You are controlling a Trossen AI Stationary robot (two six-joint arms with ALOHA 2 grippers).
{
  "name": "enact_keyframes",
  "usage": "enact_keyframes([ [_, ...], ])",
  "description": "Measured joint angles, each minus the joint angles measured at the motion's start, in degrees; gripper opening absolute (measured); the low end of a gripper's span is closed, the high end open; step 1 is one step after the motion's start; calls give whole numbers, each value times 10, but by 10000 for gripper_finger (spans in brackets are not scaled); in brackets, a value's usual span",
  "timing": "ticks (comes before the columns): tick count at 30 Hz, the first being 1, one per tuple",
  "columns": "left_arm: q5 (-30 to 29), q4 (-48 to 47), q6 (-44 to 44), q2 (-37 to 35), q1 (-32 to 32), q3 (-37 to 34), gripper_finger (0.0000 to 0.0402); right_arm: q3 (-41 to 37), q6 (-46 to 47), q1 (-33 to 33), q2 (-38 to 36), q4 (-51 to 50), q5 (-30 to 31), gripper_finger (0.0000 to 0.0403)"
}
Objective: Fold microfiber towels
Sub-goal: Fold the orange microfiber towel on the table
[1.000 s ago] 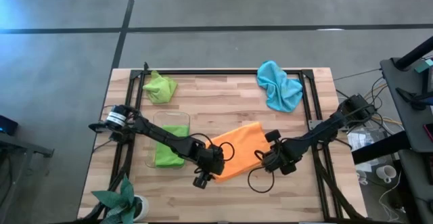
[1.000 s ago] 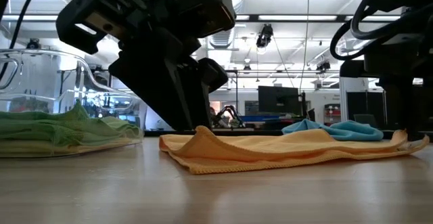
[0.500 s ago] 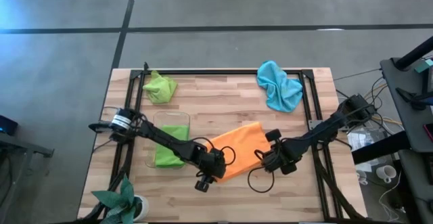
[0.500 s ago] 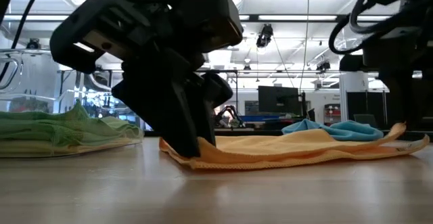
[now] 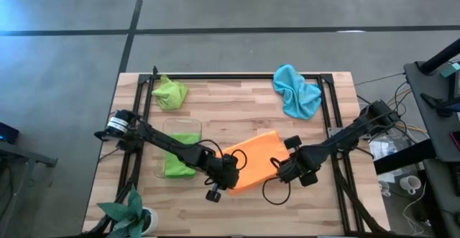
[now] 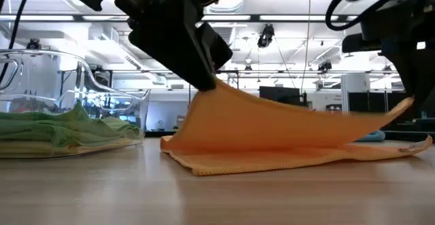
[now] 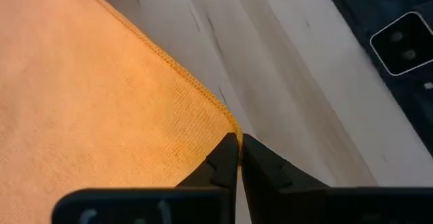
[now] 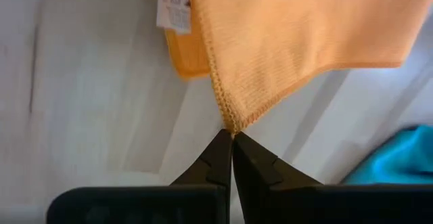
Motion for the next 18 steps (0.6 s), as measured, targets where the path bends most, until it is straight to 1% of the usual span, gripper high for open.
enact_keyframes([
  [7, 32, 4, -3, 32, -11, -1, 0, -25, 16, 0, 0, 38, -55, 9],
  [9, 36, 5, -3, 37, -11, -2, 0, -32, 25, 0, 1, 60, -60, 9],
  [12, 38, 29, 1, 41, -11, -2, 0, -38, 39, 0, 1, 84, -62, 9],
  [15, 38, 43, 10, 41, -11, -2, 1, -40, 41, 0, 1, 89, -62, 14],
  [18, 38, 42, 11, 41, -11, -2, 17, -40, 58, 0, 1, 91, -70, 27],
])
